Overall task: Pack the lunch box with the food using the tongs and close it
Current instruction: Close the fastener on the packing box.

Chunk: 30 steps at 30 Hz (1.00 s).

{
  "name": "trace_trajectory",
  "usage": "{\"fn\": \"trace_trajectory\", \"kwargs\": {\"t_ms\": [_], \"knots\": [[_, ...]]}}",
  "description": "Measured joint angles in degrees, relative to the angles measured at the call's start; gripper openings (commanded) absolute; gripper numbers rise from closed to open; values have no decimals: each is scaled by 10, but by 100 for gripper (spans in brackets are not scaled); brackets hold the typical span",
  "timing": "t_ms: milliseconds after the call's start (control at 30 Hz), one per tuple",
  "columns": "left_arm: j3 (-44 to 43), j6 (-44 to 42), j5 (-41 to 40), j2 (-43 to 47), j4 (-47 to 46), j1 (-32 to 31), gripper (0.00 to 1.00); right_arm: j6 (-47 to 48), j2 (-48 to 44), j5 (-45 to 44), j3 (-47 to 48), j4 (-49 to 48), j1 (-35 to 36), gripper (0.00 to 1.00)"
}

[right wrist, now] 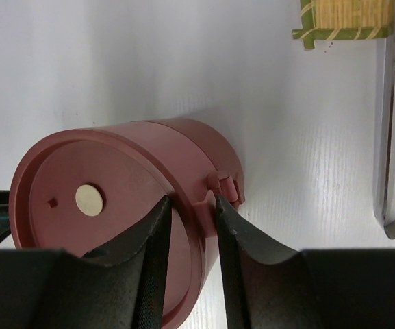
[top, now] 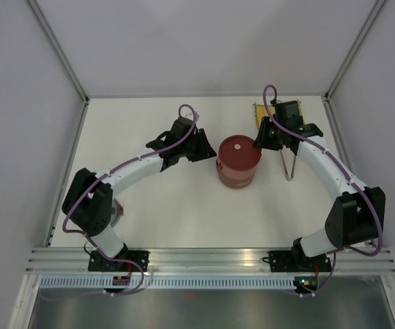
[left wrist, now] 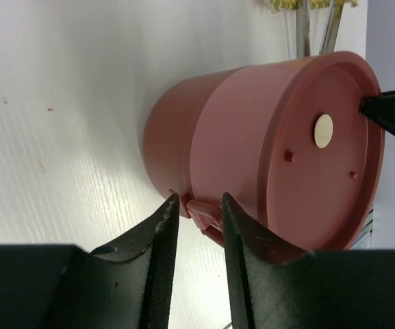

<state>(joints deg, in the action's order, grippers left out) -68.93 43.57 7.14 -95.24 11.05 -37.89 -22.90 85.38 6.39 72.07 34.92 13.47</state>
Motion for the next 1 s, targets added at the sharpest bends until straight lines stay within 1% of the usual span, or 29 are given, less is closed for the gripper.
{"fn": "trace_trajectory", "kwargs": {"t_ms": [33,233,267,300,433,567,667,800,1000], "knots": [[0,0,-3,3,2,2,39,-1,0,0,0,2,0,37],[2,0,-42,36,32,8,43,-21,-15,-11,-14,3,2,29],[5,1,-51,45,36,8,43,-27,-21,-14,-19,3,3,25],[8,1,-58,54,39,8,43,-33,-25,-18,-23,4,3,24],[20,4,-73,89,45,8,43,-48,-34,-30,-27,14,6,24],[24,5,-80,100,48,5,42,-55,-40,-33,-31,17,7,27],[24,5,-82,93,48,1,41,-56,-40,-33,-31,19,7,30],[27,3,-81,75,40,-9,40,-56,-40,-33,-31,19,7,29],[41,-39,-86,37,-15,-23,40,-55,-39,-32,-31,19,7,29]]}}
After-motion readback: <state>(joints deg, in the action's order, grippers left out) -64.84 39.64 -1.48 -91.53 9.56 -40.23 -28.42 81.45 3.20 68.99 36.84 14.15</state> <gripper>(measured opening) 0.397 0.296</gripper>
